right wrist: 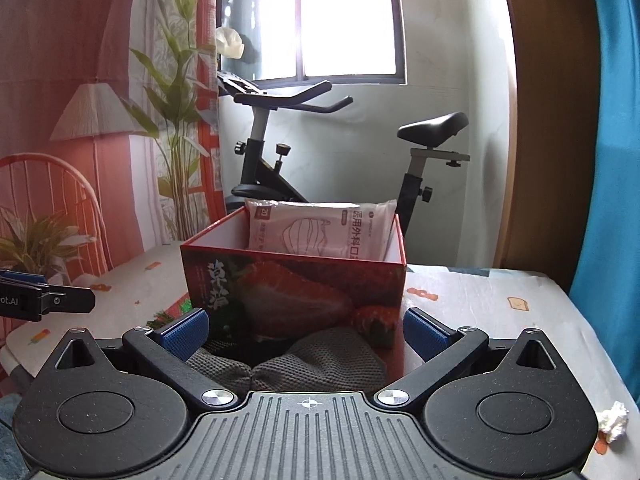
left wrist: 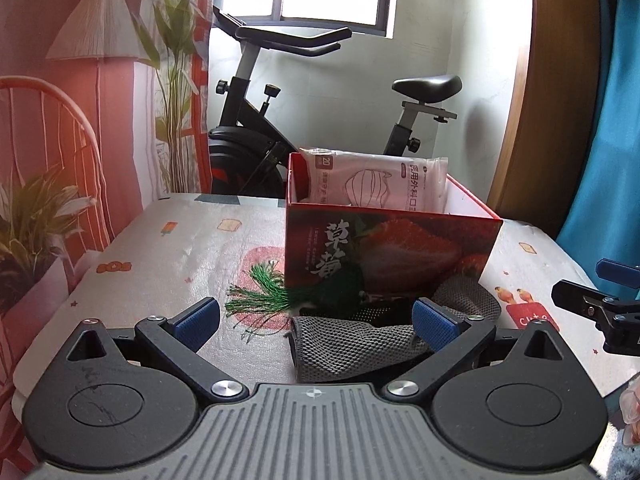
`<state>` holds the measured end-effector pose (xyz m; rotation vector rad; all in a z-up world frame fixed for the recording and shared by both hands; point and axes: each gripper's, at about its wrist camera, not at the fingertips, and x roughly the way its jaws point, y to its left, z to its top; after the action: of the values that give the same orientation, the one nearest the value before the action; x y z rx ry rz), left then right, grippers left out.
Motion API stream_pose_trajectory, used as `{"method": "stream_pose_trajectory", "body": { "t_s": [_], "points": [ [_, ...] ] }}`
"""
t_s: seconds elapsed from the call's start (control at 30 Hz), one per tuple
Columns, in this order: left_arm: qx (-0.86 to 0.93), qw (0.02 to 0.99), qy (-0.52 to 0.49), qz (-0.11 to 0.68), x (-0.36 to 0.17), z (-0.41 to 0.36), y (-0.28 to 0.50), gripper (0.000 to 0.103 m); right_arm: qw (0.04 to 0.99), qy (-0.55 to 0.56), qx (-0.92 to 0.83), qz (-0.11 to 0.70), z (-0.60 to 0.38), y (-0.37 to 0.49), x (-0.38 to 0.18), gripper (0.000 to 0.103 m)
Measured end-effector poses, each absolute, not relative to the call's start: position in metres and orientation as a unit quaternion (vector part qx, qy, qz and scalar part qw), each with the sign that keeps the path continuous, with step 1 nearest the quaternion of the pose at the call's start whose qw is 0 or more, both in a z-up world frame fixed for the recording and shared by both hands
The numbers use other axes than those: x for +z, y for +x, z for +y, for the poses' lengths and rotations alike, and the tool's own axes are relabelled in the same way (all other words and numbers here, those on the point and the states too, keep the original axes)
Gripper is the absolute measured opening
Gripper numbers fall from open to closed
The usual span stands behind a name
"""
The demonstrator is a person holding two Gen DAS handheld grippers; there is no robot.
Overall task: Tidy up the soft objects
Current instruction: 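Lower both tools toward the grey knit mesh cloth beside the box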
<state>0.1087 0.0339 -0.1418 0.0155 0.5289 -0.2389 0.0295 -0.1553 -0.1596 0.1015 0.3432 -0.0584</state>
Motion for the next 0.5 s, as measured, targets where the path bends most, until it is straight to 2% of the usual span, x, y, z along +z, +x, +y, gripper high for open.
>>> {"method": "stream_pose_trajectory", "body": {
  "t_s": [0.5],
  "points": [
    [-0.103,0.940,-0.005,0.326,-0.177,0.032,0.142,0.103,0.973,0.073,-0.021,0.219,-0.172,0.064,-0.206,0.102]
  ]
}}
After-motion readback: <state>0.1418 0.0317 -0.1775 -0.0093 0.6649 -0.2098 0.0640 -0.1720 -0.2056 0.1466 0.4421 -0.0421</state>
